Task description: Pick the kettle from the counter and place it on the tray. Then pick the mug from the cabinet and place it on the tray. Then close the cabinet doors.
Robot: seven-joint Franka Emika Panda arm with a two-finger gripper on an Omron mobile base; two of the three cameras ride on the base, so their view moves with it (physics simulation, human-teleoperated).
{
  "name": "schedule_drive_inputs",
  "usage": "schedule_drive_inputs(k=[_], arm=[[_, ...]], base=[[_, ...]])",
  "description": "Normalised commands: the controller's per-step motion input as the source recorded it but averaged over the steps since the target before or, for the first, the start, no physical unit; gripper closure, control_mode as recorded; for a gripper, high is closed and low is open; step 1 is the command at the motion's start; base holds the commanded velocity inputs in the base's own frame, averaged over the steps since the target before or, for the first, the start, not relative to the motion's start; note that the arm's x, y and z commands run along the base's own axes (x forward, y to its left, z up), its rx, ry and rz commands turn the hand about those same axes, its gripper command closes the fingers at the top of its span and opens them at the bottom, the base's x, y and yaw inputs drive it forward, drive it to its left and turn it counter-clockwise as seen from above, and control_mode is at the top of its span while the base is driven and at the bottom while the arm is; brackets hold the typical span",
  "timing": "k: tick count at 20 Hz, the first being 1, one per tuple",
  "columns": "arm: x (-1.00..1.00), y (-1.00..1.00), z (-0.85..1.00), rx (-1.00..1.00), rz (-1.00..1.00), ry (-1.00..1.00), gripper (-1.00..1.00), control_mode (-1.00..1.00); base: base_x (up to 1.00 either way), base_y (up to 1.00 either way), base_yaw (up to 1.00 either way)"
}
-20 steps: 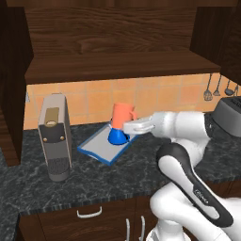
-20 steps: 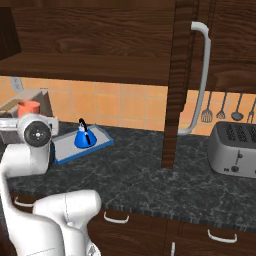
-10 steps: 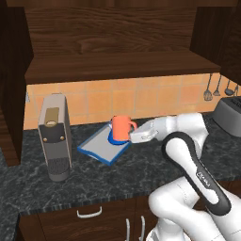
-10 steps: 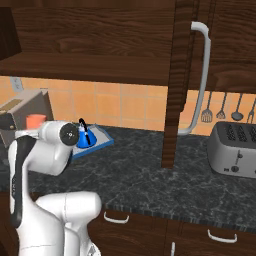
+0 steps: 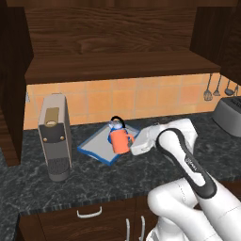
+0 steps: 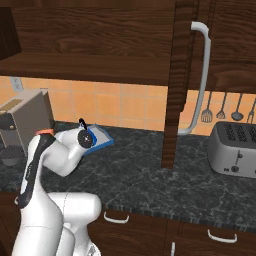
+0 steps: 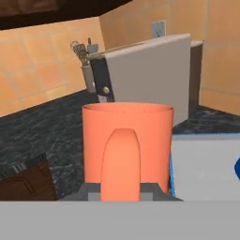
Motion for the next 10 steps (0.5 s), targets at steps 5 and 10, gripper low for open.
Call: schedule_drive_inputs(k=[5, 10], arm=[[0.41, 0.00, -0.15, 0.11, 0.15, -0.18, 1.00, -1.00], [0.07, 0.04, -0.53, 0.00, 0.03, -0.07, 1.00, -1.00]], base=[[0.00, 0.00, 0.00], [0.00, 0.00, 0.00]])
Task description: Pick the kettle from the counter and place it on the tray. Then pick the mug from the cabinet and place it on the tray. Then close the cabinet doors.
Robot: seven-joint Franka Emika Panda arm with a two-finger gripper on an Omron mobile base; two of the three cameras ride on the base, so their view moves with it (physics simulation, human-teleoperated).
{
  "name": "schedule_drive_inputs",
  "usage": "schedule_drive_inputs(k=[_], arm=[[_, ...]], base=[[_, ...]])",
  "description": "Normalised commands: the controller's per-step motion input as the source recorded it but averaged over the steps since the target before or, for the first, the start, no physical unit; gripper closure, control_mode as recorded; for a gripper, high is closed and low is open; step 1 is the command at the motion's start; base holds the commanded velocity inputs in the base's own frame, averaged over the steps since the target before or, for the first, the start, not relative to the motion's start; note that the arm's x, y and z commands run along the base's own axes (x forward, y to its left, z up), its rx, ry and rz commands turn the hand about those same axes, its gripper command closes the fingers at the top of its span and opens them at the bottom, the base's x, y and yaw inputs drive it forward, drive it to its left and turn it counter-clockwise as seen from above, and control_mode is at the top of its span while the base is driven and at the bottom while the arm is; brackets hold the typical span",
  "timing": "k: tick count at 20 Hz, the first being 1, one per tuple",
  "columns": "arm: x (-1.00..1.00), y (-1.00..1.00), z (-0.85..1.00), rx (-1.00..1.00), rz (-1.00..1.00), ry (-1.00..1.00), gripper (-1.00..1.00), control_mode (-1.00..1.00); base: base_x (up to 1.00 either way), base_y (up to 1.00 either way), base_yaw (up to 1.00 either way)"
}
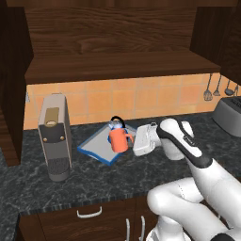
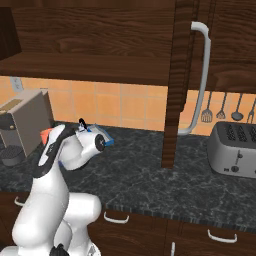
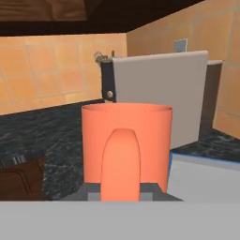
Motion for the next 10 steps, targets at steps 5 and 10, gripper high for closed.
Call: schedule_drive_inputs(k=[5, 10], arm=[[0.06, 0.02, -0.42, 0.00, -0.01, 0.00, 1.00, -1.00], [0.12, 0.19, -0.37, 0.00, -0.03, 0.00, 1.00, -1.00]], base=[[0.00, 0.00, 0.00], [0.00, 0.00, 0.00]])
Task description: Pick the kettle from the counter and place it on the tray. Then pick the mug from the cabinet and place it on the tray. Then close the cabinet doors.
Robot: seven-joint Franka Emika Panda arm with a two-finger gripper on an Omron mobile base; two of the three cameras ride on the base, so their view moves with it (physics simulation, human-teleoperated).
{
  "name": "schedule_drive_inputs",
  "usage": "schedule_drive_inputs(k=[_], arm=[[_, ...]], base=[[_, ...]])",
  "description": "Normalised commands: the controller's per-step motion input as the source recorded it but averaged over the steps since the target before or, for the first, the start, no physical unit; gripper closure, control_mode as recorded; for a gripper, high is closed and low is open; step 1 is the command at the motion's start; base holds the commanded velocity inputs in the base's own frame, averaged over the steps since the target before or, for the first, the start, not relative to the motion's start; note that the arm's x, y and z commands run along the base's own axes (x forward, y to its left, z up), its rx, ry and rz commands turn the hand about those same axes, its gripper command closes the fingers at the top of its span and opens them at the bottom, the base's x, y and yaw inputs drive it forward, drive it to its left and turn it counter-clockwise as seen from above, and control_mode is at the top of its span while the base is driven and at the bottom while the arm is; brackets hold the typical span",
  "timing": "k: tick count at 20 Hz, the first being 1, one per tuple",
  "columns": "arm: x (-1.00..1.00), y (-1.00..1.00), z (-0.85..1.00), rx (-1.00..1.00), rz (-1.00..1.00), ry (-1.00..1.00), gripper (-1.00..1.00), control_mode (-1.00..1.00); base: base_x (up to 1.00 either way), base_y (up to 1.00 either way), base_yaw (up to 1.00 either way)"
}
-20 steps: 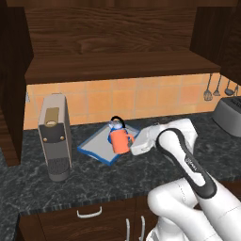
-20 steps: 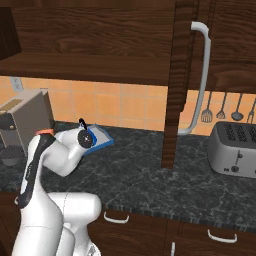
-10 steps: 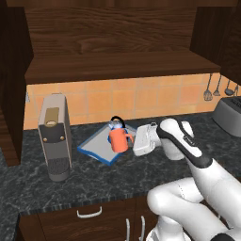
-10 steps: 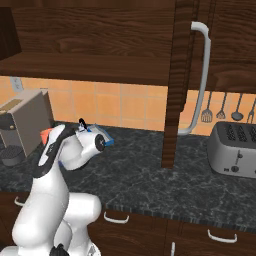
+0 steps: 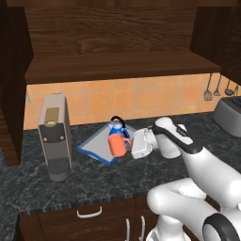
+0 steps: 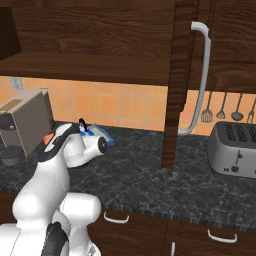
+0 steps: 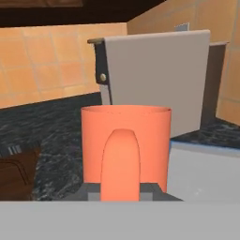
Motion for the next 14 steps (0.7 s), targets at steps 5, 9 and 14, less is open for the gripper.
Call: schedule_drive_inputs(k=[5, 9, 14], arm=[[0.37, 0.22, -0.36, 0.00, -0.10, 0.01, 1.00, -1.00], [0.49, 0.00, -0.37, 0.00, -0.15, 0.02, 1.00, -1.00], [0.43, 0.05, -0.49, 0.00, -0.11, 0.00, 1.00, -1.00]], base=[[0.00, 0.00, 0.00], [0.00, 0.00, 0.00], [0.00, 0.00, 0.00]])
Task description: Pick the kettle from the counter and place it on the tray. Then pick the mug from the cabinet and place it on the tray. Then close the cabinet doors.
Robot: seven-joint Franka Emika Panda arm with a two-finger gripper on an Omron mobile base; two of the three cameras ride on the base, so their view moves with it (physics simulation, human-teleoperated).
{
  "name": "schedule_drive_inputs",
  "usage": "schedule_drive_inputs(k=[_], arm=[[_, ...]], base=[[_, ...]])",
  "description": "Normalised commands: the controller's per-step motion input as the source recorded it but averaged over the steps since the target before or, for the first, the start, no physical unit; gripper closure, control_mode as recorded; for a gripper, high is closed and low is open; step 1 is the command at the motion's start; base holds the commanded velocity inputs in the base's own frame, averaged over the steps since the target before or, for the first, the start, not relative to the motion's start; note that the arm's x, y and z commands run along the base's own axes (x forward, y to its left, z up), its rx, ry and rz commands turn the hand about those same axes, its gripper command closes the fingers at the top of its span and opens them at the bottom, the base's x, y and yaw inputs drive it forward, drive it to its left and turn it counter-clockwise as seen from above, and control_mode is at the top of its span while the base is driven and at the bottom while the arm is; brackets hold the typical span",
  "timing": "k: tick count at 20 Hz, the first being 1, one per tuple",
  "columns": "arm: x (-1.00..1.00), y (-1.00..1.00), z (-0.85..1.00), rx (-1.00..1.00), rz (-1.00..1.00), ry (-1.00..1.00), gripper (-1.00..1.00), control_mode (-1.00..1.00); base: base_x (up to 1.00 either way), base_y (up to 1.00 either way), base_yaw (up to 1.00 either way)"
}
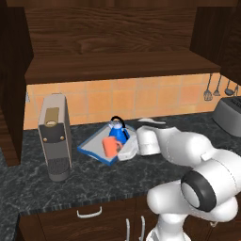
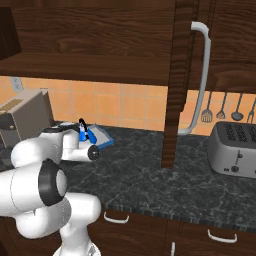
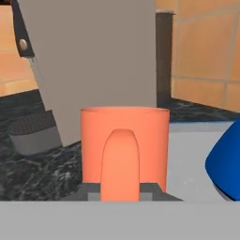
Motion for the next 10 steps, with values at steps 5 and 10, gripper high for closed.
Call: schedule_drive_inputs(k=[5, 10], arm=[[0.39, 0.04, -0.42, 0.00, -0.05, 0.00, 1.00, -1.00], [0.30, 0.03, -0.33, 0.00, 0.00, -0.04, 1.00, -1.00]], base=[[0.00, 0.00, 0.00], [0.00, 0.00, 0.00]])
